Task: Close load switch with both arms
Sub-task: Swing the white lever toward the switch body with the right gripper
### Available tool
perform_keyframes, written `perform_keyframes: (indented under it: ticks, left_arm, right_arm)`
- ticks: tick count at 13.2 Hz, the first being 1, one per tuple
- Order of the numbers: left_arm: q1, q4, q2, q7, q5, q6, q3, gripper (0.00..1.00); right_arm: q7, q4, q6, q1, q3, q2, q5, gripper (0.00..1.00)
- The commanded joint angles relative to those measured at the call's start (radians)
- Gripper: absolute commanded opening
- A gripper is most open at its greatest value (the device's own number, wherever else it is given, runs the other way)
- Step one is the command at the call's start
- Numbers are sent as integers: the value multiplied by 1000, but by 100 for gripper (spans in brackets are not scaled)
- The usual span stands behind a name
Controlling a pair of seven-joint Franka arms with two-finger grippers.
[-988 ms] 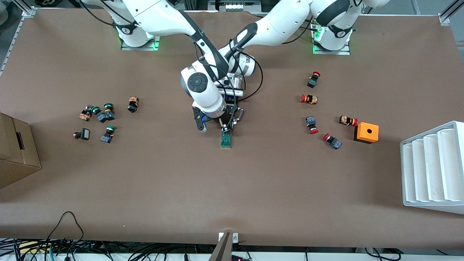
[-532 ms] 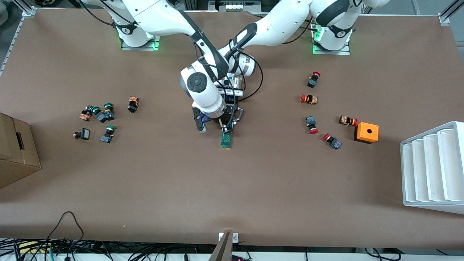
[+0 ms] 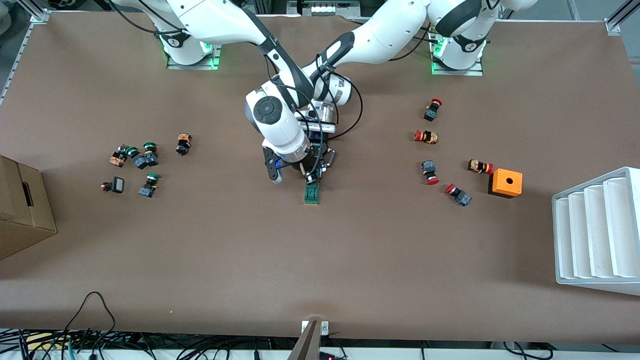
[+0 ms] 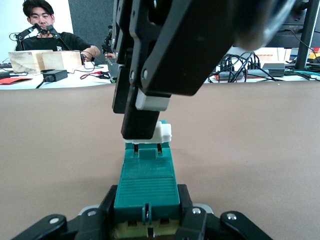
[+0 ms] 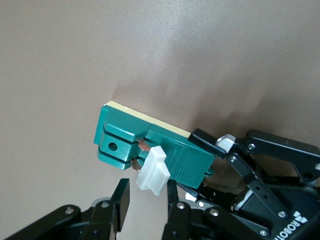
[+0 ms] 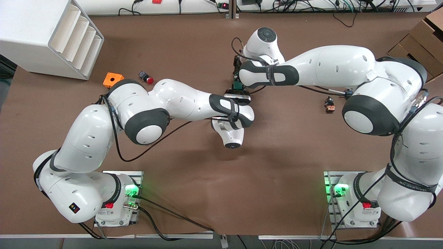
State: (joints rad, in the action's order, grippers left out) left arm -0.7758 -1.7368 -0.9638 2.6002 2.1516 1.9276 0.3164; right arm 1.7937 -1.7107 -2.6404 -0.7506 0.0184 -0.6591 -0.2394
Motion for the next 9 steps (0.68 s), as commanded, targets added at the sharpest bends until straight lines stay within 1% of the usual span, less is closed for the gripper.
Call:
perform_keyframes:
  ticks: [1,3,4,9]
  left_arm:
    - [-10,105,-61,-17,47,45,-10,26]
    - [-10,105,-61,-17,45,45,-10,26]
    - [-10,105,-61,-17,45,45,-10,26]
    - [-10,105,-65,-17,45,45,-10,26]
  right_arm:
    - [0,2,17,-1,8,12,15,29]
    - [0,2,16,-1,8,12,15,29]
    - [0,0,20,-1,8,12,15,23]
    - [-4,2,31,2,8,13,15,22]
